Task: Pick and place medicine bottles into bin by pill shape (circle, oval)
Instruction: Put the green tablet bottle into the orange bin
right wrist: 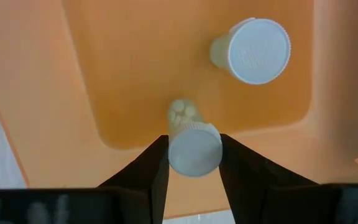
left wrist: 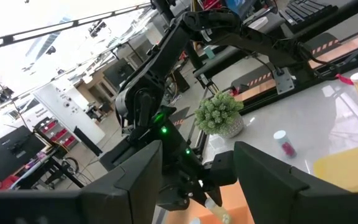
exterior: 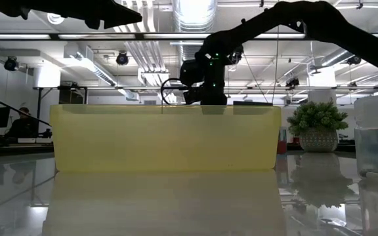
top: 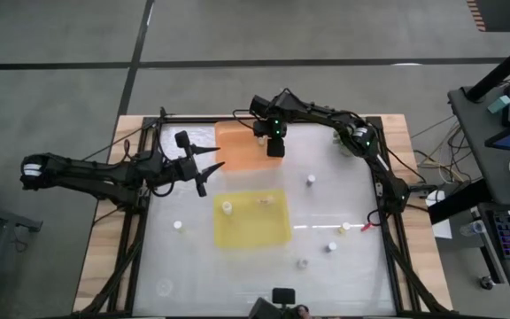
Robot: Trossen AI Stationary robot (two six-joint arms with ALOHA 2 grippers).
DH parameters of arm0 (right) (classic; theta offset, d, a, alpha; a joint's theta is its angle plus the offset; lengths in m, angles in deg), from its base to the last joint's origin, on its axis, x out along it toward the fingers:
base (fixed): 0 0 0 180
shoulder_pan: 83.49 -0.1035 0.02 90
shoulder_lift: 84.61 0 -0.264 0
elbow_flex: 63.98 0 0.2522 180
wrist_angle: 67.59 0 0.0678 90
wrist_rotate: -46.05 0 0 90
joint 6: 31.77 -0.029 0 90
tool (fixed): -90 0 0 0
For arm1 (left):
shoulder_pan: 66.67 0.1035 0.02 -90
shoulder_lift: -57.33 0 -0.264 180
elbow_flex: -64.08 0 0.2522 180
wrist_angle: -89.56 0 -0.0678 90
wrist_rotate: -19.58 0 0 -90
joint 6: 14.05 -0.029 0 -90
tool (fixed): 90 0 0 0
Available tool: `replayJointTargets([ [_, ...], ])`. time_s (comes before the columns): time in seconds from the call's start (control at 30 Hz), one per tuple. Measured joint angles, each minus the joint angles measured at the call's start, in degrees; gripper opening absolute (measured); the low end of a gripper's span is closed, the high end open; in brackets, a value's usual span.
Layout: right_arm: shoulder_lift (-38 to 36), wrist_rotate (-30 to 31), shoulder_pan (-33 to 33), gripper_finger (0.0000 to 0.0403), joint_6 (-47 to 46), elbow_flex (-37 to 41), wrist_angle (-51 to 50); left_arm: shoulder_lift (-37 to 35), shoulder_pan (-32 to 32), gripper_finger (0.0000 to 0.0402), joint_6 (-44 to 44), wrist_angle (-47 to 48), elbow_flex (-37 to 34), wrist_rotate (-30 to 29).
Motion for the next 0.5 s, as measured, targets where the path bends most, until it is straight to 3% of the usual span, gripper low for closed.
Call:
replayJointTargets([
  [0.3,0.00,0.04,-0.48,0.0123,0.04,0.01,0.10,-0.01,0.00,0.0184,0.01,0.00,0.00,0.00],
  [0.5,0.00,0.04,-0.59,0.0167,-0.70,0.02,0.11,-0.01,0.00,0.0184,0.02,0.00,0.00,0.00],
])
